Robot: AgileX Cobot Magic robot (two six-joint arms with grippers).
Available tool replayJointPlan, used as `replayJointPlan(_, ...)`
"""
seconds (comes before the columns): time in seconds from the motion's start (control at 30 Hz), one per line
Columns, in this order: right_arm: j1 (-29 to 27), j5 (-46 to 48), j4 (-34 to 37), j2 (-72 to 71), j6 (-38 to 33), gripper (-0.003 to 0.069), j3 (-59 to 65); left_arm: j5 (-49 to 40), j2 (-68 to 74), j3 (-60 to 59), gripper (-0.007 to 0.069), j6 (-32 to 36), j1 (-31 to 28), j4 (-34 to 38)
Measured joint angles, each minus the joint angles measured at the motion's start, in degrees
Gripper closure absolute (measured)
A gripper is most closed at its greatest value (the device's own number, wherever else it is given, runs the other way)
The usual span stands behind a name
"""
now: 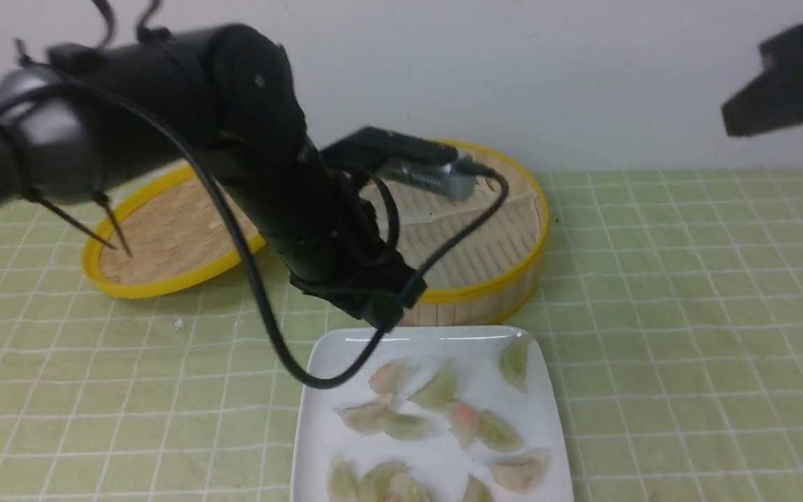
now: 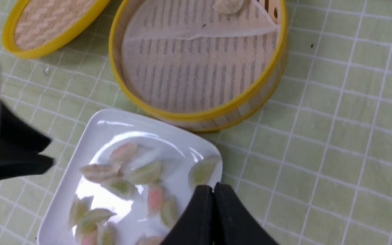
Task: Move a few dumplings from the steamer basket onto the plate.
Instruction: Use the right arm to grab a dumpling from inside the steamer
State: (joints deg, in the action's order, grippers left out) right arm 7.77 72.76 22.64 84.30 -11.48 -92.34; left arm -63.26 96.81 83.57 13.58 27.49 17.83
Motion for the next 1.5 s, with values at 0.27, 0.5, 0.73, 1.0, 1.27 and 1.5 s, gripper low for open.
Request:
replayJointPlan(0.27,1.4,-0.6,0.2,28.2,-4.1,0.0673,-24.4,-7.4,-20.1,-2.1,0.0631,-2.3,-0.3,-1.5)
replayJointPlan(0.5,3.2,-0.7,0.4,46.8,-6.6,0.0672,-45.0,-8.6,-38.0,-6.7,0.0631,-6.1,-0.3,-2.9)
replayJointPlan(0.73,4.9,-0.7,0.6,62.0,-11.6,0.0669,-59.1,-9.8,-52.7,-8.5,0.0631,-15.8,-0.3,-10.7)
replayJointPlan(1.0,7.1,-2.2,0.6,67.9,-16.2,0.0641,-60.8,-10.2,-57.9,-8.7,0.0631,-26.0,-0.3,-22.3)
replayJointPlan(1.27,8.8,-9.0,1.0,69.9,-20.7,0.0442,-61.0,-10.2,-56.5,-9.3,0.0631,-27.0,-0.3,-26.8)
replayJointPlan(1.5,10.0,-13.7,1.2,72.8,-22.6,0.0272,-61.0,-10.2,-55.9,-9.9,0.0631,-27.0,-0.3,-29.5)
